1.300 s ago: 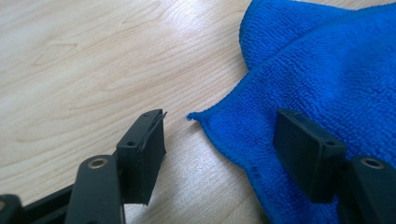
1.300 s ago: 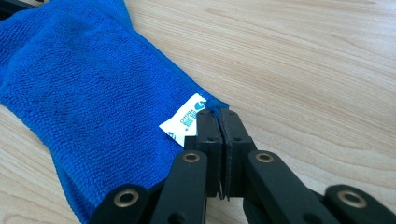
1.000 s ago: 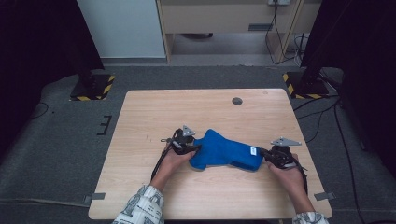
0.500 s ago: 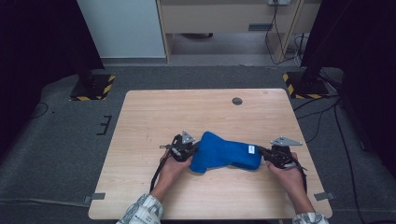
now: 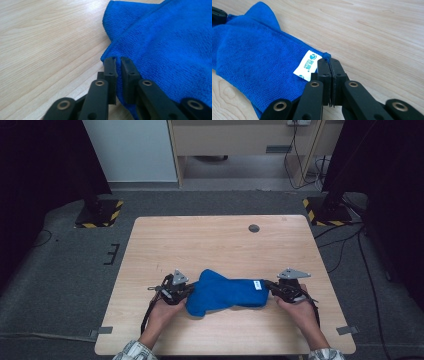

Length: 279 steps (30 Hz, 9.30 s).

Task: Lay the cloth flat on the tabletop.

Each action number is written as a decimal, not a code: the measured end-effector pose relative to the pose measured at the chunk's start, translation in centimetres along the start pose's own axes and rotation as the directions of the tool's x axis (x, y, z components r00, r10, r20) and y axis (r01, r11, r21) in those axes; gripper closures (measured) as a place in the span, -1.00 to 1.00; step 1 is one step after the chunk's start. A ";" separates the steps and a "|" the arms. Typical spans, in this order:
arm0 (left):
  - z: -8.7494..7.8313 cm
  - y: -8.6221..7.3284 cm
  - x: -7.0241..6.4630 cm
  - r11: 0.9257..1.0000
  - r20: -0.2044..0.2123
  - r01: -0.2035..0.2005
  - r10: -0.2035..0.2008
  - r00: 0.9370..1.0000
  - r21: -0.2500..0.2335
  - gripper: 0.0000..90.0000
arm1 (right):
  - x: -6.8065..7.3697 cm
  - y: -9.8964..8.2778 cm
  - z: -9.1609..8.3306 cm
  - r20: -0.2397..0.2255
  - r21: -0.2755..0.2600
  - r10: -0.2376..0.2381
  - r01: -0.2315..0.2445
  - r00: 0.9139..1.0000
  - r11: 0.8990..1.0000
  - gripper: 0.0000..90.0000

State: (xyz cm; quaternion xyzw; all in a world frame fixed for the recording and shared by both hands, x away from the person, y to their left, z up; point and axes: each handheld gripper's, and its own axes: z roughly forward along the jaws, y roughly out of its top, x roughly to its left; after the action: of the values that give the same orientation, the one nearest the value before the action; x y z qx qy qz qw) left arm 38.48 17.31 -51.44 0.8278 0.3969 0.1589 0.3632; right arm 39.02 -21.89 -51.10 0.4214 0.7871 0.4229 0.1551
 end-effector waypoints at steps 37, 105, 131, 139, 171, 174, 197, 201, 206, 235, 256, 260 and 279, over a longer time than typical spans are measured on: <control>2.1 -0.5 1.4 1.000 -0.058 0.019 -0.021 0.998 -0.024 -0.18 | -0.1 -0.1 -0.2 0.001 0.000 0.004 -0.004 1.000 1.000 0.94; -7.0 7.1 0.4 0.953 -0.043 -0.032 0.020 0.999 -0.301 0.93 | 0.6 7.9 -5.7 -0.001 -0.175 -0.033 0.032 0.999 0.984 0.98; -3.0 0.0 1.9 0.983 -0.007 0.014 -0.015 1.000 -0.181 0.54 | 0.7 2.3 -0.9 -0.026 -0.031 -0.014 0.013 1.000 0.999 0.98; -3.5 -0.1 1.5 0.975 -0.014 0.032 -0.036 0.999 -0.222 -0.01 | 0.6 1.1 -1.5 -0.022 -0.014 -0.014 0.014 1.000 1.000 0.97; 0.3 -1.4 -0.4 0.998 -0.015 -0.055 0.055 0.998 -0.032 -0.10 | 1.4 -0.2 -2.5 -0.025 0.007 -0.025 0.025 0.999 1.000 0.96; 0.6 -1.6 -0.4 0.999 0.003 -0.049 0.049 0.999 -0.014 -0.15 | 1.4 -0.2 -2.4 -0.026 0.007 -0.018 0.018 1.000 1.000 0.96; -1.6 -0.9 -1.5 0.993 0.061 -0.075 0.080 0.995 -0.086 0.74 | 2.4 0.0 -5.9 -0.035 -0.049 -0.019 0.018 0.999 0.999 0.98; -2.7 -0.6 -1.6 0.987 0.032 -0.065 0.070 0.997 -0.147 0.78 | 2.3 0.2 -6.4 -0.026 -0.060 -0.007 0.005 1.000 0.998 0.98; -3.8 -0.5 -1.8 0.979 0.022 -0.038 0.044 0.999 -0.200 0.79 | 2.1 0.0 -6.7 -0.021 -0.049 -0.007 0.006 1.000 0.999 0.98; -6.6 0.8 -1.7 0.946 -0.032 -0.034 0.025 0.999 -0.322 0.88 | 2.4 1.9 -7.7 -0.008 -0.110 -0.045 0.044 0.999 0.993 0.98; -12.4 5.5 -2.5 0.906 -0.042 -0.065 0.053 0.998 -0.418 0.90 | 3.5 7.2 -12.2 0.017 -0.264 -0.090 0.091 0.996 0.960 0.98; -13.9 6.6 -2.8 0.896 -0.033 -0.066 0.057 0.998 -0.440 0.90 | 4.0 8.3 -13.9 0.027 -0.282 -0.115 0.118 0.993 0.952 0.98; 0.1 12.2 4.4 0.981 -0.138 -0.038 0.011 0.990 -0.192 0.90 | -4.6 10.2 0.4 0.093 -0.075 -0.024 0.031 0.995 0.997 0.97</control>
State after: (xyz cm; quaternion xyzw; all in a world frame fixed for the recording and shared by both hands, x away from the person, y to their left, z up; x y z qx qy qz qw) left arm 47.93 15.55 -42.77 0.7804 0.3932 0.2577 0.4123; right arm 47.43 -22.42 -43.68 0.4234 0.7680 0.4307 0.2131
